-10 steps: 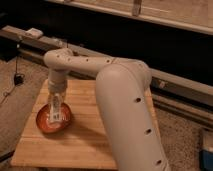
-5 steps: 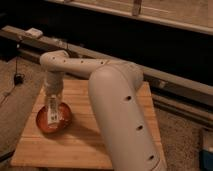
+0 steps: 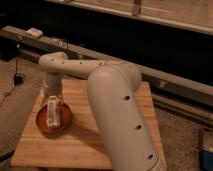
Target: Place the bottle in the ceramic bowl
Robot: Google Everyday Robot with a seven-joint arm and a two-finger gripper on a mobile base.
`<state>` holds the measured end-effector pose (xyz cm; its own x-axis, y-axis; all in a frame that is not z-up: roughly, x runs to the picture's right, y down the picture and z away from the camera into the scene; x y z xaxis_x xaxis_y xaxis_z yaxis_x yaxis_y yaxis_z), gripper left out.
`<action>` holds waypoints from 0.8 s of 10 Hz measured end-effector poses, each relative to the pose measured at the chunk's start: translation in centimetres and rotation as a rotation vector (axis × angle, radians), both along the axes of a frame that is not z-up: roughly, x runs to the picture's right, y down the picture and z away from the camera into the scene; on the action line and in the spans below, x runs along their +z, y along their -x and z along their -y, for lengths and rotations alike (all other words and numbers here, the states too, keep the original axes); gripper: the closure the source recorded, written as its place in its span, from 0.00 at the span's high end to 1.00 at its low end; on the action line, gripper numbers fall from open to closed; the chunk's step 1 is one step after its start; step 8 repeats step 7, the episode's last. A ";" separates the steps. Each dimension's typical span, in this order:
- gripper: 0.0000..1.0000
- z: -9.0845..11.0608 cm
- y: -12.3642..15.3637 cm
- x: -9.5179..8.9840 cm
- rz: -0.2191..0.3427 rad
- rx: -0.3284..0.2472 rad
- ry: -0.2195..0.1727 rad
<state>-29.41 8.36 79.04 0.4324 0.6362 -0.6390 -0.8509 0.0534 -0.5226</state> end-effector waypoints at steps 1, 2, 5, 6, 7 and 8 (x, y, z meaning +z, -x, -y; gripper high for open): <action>0.74 0.1 -0.2 0.0 -0.001 0.003 0.000; 0.74 0.1 -0.2 0.0 -0.001 0.003 0.000; 0.74 0.0 -0.1 0.0 0.000 0.002 0.001; 0.74 0.0 -0.2 0.0 0.000 0.003 0.000; 0.74 0.1 -0.1 0.0 0.000 0.003 0.000; 0.74 0.1 -0.1 0.0 0.000 0.003 0.000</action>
